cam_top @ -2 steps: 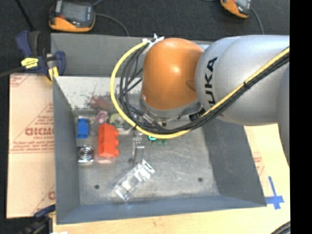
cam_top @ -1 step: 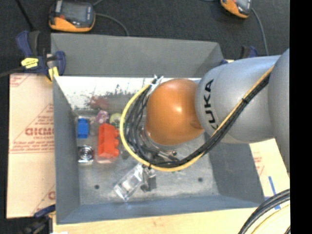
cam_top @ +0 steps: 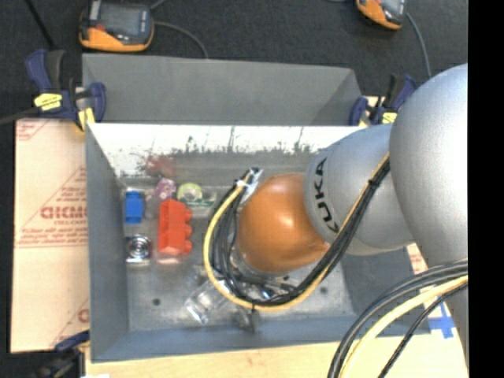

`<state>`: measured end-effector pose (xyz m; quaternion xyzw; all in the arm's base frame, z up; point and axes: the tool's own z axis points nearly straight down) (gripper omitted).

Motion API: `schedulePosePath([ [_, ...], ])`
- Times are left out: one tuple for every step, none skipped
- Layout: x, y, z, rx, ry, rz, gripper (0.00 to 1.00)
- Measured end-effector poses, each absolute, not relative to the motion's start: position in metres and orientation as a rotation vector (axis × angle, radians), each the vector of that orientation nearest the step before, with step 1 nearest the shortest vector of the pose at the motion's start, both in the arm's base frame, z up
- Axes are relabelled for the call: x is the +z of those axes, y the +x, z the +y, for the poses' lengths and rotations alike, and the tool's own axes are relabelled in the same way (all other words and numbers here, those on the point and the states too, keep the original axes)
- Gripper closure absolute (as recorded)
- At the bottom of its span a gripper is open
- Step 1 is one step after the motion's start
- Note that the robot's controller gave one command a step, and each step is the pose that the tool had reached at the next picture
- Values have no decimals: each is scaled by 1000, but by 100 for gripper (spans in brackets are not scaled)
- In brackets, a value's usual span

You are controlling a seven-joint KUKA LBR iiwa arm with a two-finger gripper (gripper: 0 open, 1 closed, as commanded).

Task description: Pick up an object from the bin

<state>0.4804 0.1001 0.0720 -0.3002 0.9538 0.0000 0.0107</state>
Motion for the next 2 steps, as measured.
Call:
schedulePosePath([
  [73, 481, 100, 0, -925, 2979, 100],
  [221, 477, 146, 1, -957, 2983, 100],
])
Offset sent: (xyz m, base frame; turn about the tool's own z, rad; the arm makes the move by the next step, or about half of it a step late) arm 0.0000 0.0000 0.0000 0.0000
